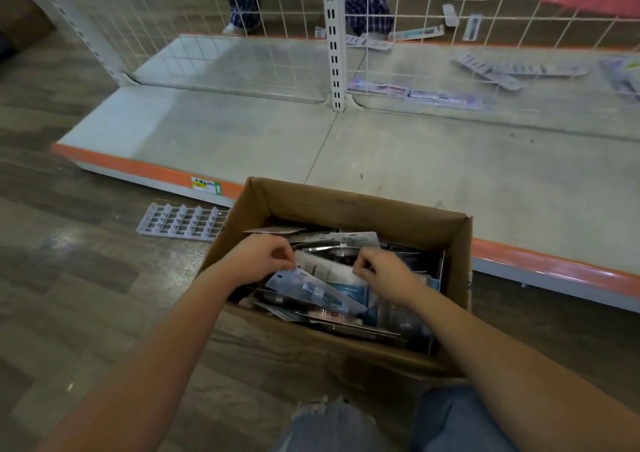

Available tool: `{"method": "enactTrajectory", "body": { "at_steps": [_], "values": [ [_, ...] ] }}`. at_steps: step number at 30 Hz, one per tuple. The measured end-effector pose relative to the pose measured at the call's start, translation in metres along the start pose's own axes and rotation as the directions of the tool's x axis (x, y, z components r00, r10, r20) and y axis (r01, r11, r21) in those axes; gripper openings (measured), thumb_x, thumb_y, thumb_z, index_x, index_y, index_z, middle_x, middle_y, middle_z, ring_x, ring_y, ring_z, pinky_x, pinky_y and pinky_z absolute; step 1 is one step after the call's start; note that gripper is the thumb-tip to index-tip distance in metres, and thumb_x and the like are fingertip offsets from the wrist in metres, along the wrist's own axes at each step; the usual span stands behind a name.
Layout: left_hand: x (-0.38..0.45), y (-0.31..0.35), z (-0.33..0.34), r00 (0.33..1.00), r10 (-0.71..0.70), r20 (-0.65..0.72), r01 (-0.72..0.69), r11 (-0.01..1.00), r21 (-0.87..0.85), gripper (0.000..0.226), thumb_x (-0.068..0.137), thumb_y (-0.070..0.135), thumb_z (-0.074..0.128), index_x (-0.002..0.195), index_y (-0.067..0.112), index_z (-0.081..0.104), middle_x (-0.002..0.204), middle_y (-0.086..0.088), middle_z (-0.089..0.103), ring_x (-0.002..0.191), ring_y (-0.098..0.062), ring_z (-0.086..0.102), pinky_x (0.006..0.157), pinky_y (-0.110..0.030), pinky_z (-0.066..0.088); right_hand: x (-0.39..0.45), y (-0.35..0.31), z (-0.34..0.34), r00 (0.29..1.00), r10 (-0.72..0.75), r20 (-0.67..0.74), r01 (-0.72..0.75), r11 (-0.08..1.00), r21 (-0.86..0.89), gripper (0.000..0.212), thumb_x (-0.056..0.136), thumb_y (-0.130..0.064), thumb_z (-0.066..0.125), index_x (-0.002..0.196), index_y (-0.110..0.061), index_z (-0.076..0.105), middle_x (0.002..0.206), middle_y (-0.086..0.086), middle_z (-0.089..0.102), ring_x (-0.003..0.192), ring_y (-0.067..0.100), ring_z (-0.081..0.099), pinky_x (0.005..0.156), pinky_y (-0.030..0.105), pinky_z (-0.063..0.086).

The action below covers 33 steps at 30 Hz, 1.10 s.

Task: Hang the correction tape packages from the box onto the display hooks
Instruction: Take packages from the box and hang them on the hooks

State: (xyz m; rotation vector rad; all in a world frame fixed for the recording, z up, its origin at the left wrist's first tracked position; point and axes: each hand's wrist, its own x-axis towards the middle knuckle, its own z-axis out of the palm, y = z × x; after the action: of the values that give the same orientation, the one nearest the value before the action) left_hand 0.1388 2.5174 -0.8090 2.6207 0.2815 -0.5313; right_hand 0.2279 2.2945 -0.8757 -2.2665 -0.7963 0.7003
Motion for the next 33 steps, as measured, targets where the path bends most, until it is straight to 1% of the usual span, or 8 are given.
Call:
{"method": "enactTrajectory", "body": {
  "at_steps": [4, 7, 12, 18, 23, 26, 30, 33],
  "values": [
    [0.001, 0.001, 0.003, 0.999, 0.017, -0.039, -0.019, 0.998, -0.053, 0.007, 0.090, 0.023, 0.062, 0.086, 0.029, 0.061, 0.084, 0.017, 0.060, 0.079, 0.003, 0.055, 0.074, -0.015, 0.045, -0.002, -0.005, -0.023, 0.972, 0.101, -0.212, -0.039, 0.960, 0.279, 0.005, 0.096, -0.020, 0.052, 0.092, -0.016, 0.053, 0.097, -0.003, 0.059, 0.086, 0.009, 0.058, 0.070, 0.021, 0.050],
    [0.002, 0.004, 0.002, 0.993, -0.012, -0.115, -0.014, 0.975, -0.223, 0.011, 0.088, 0.021, 0.064, 0.084, 0.030, 0.061, 0.086, 0.014, 0.063, 0.084, 0.000, 0.059, 0.078, -0.019, 0.049, -0.006, -0.003, -0.027, 0.985, 0.102, -0.138, -0.054, 0.948, 0.313, 0.008, 0.097, -0.023, 0.049, 0.096, -0.016, 0.051, 0.103, 0.000, 0.058, 0.089, 0.014, 0.061, 0.071, 0.028, 0.057],
    [0.007, 0.015, 0.007, 0.980, -0.086, -0.178, 0.003, 0.906, -0.423, 0.006, 0.089, 0.021, 0.063, 0.086, 0.025, 0.061, 0.084, 0.013, 0.063, 0.080, 0.001, 0.058, 0.065, -0.012, 0.044, -0.008, -0.001, -0.017, 0.996, 0.080, 0.045, -0.090, 0.949, 0.303, 0.003, 0.095, -0.023, 0.054, 0.097, -0.025, 0.053, 0.108, -0.002, 0.058, 0.097, 0.017, 0.060, 0.072, 0.029, 0.056],
    [0.008, 0.004, 0.025, 0.996, -0.059, -0.066, 0.055, 0.997, -0.062, 0.024, 0.098, 0.032, 0.047, 0.106, 0.016, 0.064, 0.093, 0.004, 0.064, 0.081, -0.006, 0.057, 0.072, -0.020, 0.045, -0.007, -0.001, -0.009, 0.987, 0.058, 0.148, -0.095, 0.962, 0.255, 0.033, 0.094, -0.030, 0.055, 0.126, -0.022, 0.053, 0.112, -0.007, 0.053, 0.104, 0.009, 0.052, 0.083, 0.024, 0.048],
    [-0.008, -0.015, 0.035, 0.998, -0.048, 0.048, 0.050, 0.998, -0.032, 0.022, 0.091, 0.035, 0.060, 0.109, 0.023, 0.060, 0.097, 0.009, 0.059, 0.090, -0.007, 0.055, 0.073, -0.021, 0.043, -0.004, -0.002, -0.002, 0.984, -0.034, 0.174, 0.039, 0.999, -0.025, 0.034, 0.097, -0.035, 0.050, 0.126, -0.020, 0.058, 0.108, -0.007, 0.048, 0.104, 0.009, 0.048, 0.084, 0.021, 0.035],
    [-0.012, -0.018, 0.032, 0.995, -0.085, 0.051, 0.084, 0.996, 0.021, 0.015, 0.092, 0.023, 0.059, 0.107, 0.023, 0.060, 0.099, 0.006, 0.059, 0.089, -0.008, 0.053, 0.073, -0.021, 0.040, -0.003, -0.007, -0.006, 0.985, -0.052, 0.162, 0.056, 0.998, -0.021, 0.032, 0.097, -0.033, 0.049, 0.124, -0.019, 0.060, 0.115, -0.004, 0.055, 0.108, 0.011, 0.052, 0.087, 0.021, 0.039],
    [-0.015, -0.009, 0.016, 0.998, -0.013, -0.063, 0.001, 0.985, -0.175, 0.006, 0.088, 0.025, 0.066, 0.085, 0.024, 0.060, 0.077, 0.008, 0.056, 0.070, -0.006, 0.052, 0.062, -0.020, 0.040, -0.003, -0.011, -0.012, 0.973, -0.041, 0.229, 0.021, 0.996, 0.088, 0.025, 0.094, -0.034, 0.054, 0.117, -0.022, 0.058, 0.115, -0.005, 0.060, 0.105, 0.010, 0.055, 0.085, 0.022, 0.045],
    [-0.016, -0.002, 0.009, 0.998, -0.036, -0.059, 0.008, 0.905, -0.426, 0.005, 0.088, 0.023, 0.066, 0.092, 0.021, 0.065, 0.083, 0.006, 0.062, 0.073, -0.007, 0.058, 0.062, -0.020, 0.047, -0.004, -0.017, -0.015, 0.945, -0.001, 0.328, -0.038, 0.993, 0.113, 0.025, 0.091, -0.038, 0.057, 0.110, -0.021, 0.055, 0.108, -0.006, 0.058, 0.101, 0.011, 0.055, 0.081, 0.023, 0.046]
  ]
}}
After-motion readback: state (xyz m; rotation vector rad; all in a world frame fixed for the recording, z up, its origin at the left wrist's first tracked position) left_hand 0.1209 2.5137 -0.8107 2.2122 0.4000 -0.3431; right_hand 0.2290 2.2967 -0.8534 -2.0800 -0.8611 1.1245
